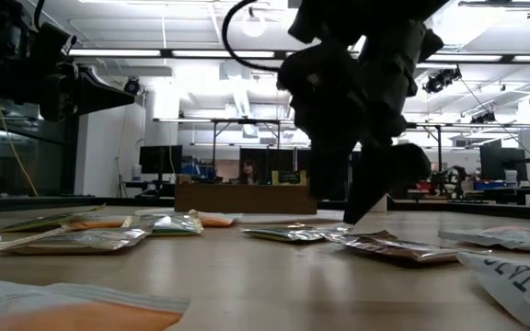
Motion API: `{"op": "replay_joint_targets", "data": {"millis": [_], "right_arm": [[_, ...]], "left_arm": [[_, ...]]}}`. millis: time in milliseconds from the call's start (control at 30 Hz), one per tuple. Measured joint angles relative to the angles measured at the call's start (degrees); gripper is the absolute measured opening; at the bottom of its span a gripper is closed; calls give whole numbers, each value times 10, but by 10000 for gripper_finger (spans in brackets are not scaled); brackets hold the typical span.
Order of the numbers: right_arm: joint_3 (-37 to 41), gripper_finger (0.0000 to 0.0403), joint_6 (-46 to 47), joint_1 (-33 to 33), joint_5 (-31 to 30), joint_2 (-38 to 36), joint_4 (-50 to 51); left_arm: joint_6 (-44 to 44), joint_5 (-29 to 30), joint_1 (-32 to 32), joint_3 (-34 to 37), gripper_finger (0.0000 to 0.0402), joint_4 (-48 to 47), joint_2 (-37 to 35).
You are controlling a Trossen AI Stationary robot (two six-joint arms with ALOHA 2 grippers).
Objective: Pick & Place Tea
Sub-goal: Put the green tea bag into the right section of the wooden organizer
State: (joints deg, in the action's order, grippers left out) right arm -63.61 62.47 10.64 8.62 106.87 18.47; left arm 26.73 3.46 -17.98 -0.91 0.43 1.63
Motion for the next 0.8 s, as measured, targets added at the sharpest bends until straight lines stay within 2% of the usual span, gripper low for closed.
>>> {"op": "replay_joint_targets", "data": {"millis": [367, 800], "right_arm": [[-2, 252, 45, 1, 24, 28, -18], [-2, 252, 56, 2, 29, 30, -35]], "left_arm": [[0, 0, 0, 0, 1, 0, 0], [0, 0, 0, 0, 1, 0, 0]]}}
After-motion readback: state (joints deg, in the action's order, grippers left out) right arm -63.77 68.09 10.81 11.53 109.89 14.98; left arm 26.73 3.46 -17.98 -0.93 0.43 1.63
